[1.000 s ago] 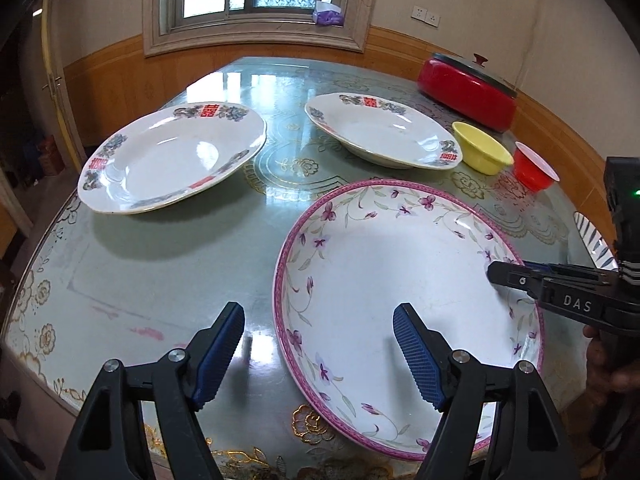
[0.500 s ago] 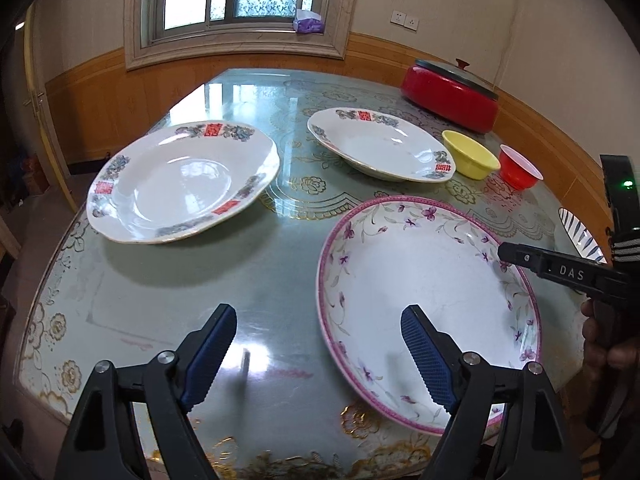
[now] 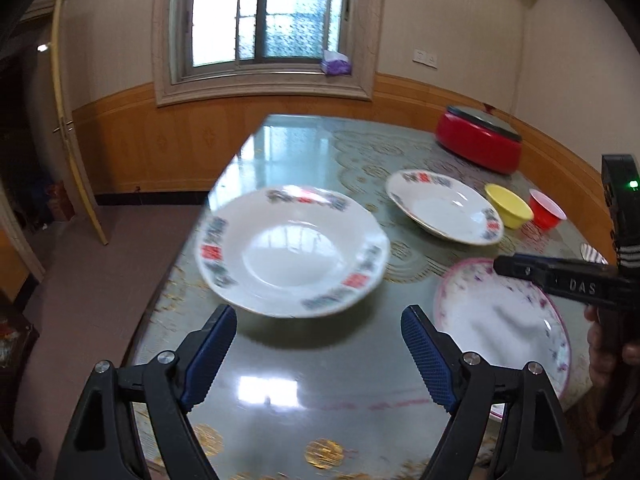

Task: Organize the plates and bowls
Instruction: 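Close the left tool on the white double-happiness plate rim while the right tool grips beside it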

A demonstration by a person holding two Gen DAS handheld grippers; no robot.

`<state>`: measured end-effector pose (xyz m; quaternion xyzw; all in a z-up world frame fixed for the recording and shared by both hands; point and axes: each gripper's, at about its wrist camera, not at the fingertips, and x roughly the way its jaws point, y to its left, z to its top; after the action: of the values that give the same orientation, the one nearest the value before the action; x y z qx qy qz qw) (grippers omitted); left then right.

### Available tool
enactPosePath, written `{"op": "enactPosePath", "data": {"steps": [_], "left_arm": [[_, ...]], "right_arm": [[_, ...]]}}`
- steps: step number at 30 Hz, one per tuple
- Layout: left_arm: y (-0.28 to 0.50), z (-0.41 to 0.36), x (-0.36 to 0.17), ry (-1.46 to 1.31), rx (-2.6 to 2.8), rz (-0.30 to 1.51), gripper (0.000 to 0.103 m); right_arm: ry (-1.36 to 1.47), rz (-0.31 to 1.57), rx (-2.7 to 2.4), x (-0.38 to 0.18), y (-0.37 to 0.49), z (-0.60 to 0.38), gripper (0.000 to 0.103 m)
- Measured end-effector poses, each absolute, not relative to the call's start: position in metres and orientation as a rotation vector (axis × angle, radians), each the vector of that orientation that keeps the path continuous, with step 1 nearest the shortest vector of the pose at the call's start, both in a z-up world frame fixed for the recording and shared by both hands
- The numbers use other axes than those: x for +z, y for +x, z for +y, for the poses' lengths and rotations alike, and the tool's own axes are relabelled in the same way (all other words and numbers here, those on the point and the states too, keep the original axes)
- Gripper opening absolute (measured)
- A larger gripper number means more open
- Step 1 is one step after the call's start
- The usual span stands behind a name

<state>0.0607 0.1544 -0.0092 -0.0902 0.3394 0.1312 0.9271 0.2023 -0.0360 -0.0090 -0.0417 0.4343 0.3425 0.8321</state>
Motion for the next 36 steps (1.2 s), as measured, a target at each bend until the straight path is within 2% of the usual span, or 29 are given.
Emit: {"op": "enactPosePath", "data": {"steps": [7,10,17,18,20,28,33,36], "left_arm": [[0.071,0.234,-0.012,-0.325,0.273,0.7,0.086],[0.081,0.262,-0.017,-0.365,0.288,0.721,0.096],[0.11,0.305,-0.033,-0.469,0.231,0.772,0.097],[0.114,0.309,-0.035,-0.475,0.233,0.782,0.096],[0.12,0.317,-0.04,-0.501,0.218,0.793,0.083],[0.144,0.331,-0.049,-0.521,0.18,0.818,0.081],[0.155,0.331,-0.054,-0.509,0.121,0.848,0.066],[0.157,0.329,-0.056,-0.491,0.118,0.856,0.045]], "right_arm": [[0.083,1.063,0.849,-0.026,0.231,0.022,0.04],[0.137,1.113,0.834,-0.034,0.246,0.033,0.04],[0.169,1.188,0.757,-0.053,0.273,0.056,0.04],[0.177,1.193,0.744,-0.055,0.278,0.056,0.04],[0.182,1.199,0.744,-0.059,0.281,0.062,0.04],[0.176,1.215,0.719,-0.074,0.293,0.078,0.04],[0.168,1.22,0.742,-0.079,0.294,0.09,0.04],[0.154,1.221,0.753,-0.08,0.292,0.096,0.04]]}}
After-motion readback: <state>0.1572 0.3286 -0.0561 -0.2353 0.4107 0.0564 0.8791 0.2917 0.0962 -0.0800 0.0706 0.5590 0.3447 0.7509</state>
